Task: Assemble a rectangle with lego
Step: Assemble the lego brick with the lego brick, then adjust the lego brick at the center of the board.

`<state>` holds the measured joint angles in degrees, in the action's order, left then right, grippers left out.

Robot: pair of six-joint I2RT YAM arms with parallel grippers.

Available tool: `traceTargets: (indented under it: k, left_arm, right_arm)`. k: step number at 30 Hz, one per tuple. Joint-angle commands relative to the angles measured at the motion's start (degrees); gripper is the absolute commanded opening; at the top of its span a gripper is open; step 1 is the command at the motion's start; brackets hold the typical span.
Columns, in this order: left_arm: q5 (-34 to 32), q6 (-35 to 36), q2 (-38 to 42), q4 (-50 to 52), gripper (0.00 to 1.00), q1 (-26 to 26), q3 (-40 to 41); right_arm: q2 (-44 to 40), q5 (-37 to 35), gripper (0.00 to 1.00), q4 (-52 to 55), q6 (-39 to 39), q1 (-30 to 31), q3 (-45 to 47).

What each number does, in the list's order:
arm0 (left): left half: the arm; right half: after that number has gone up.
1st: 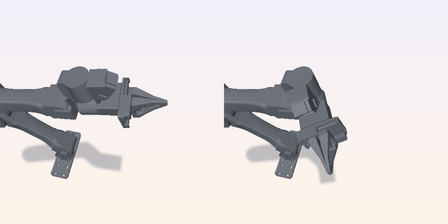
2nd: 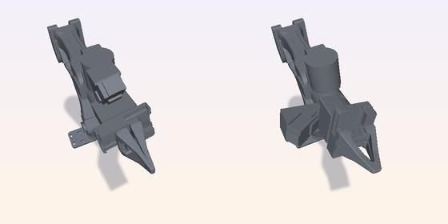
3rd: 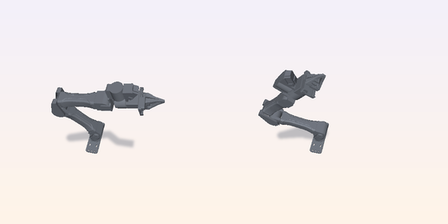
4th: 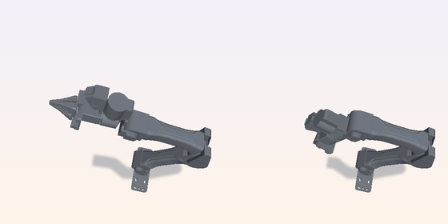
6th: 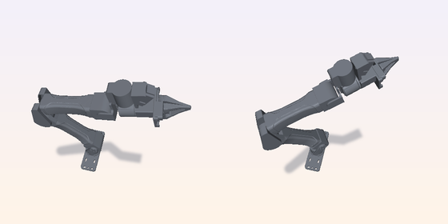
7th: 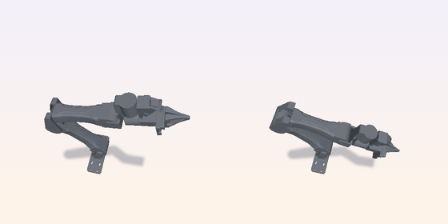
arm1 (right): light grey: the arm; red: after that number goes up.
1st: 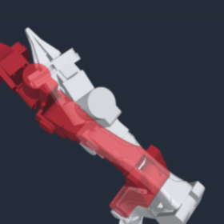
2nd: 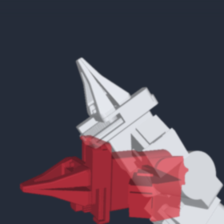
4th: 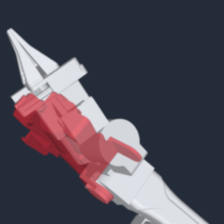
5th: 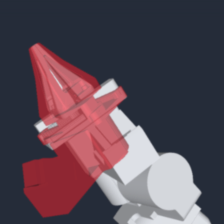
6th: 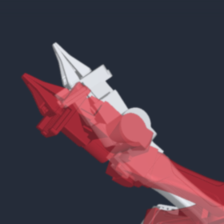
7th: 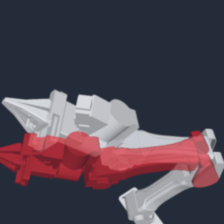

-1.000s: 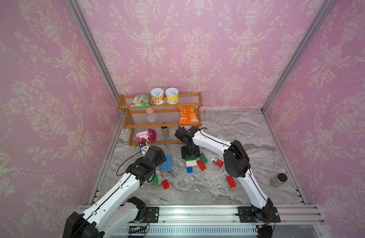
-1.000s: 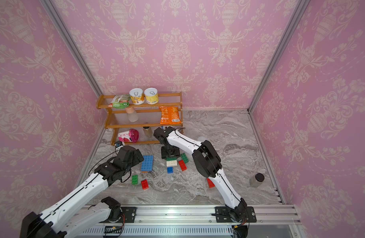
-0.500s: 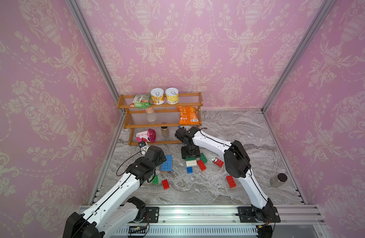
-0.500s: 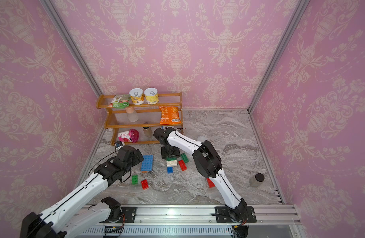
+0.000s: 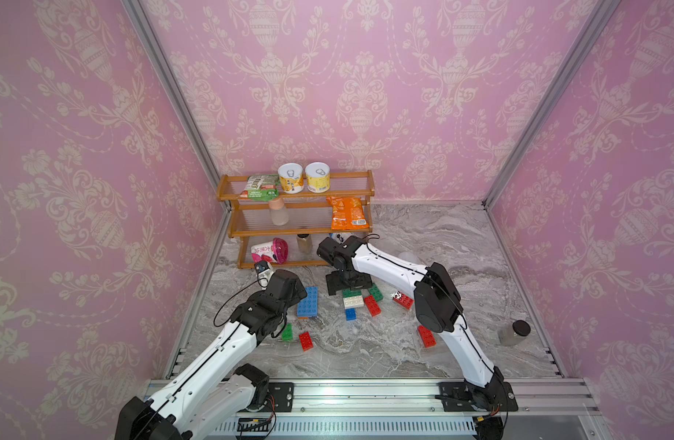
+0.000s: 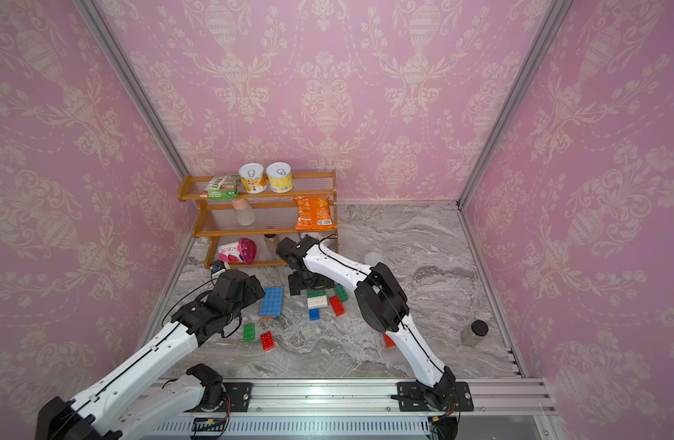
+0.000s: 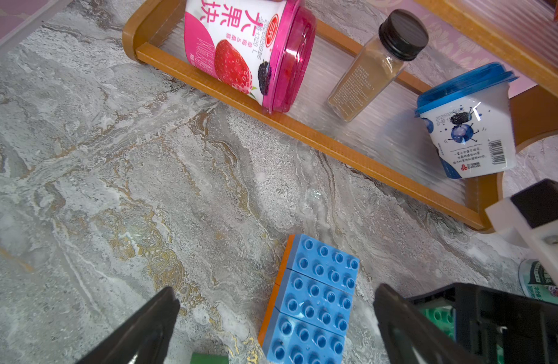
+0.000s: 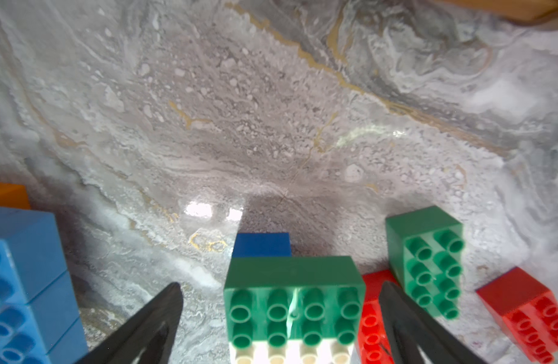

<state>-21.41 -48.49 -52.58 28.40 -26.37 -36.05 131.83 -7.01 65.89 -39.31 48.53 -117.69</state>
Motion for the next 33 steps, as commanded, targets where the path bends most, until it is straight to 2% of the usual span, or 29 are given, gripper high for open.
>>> traceTargets:
  k: [1, 8, 13, 15, 20, 28, 33]
  left_arm:
    - [0.1, 1.6, 0.7, 1.5, 0.99, 0.4, 0.2]
    - [0.2, 2.0, -0.1, 1.3, 0.99, 0.5, -0.7]
    - [0.8, 2.2, -1.1, 0.7, 0.99, 0.5, -1.1]
    - [1.1, 2.2, -1.8, 0.4, 0.99, 0.5, -1.3]
    - [1.7, 2.1, -3.0, -0.1, 0.99, 0.5, -1.7]
    - [1.9, 2.0, -3.7, -0.1, 0.99, 0.5, -1.8]
    - [1.9, 2.0, -3.8, 0.1, 0.99, 0.5, -1.8]
  right_arm:
    - [-7.6, -6.0, 1.0, 0.8, -2.7, -0.1, 2.1]
    - [-18.2, -11.1, 1.0, -4.5, -8.2, -1.8, 17.3]
    - [-22.4, -9.9, 0.99, -9.2, -9.5, -4.2, 26.3]
    - [-22.5, -9.2, 0.95, -10.4, -9.3, -5.2, 28.5]
    - [-19.5, -6.1, 0.86, -12.1, -6.3, -6.8, 29.0]
    - [-13.5, -3.3, 0.86, -12.5, -3.6, -7.5, 26.1]
    - [-12.0, -3.2, 0.8, -12.9, -3.6, -8.8, 26.8]
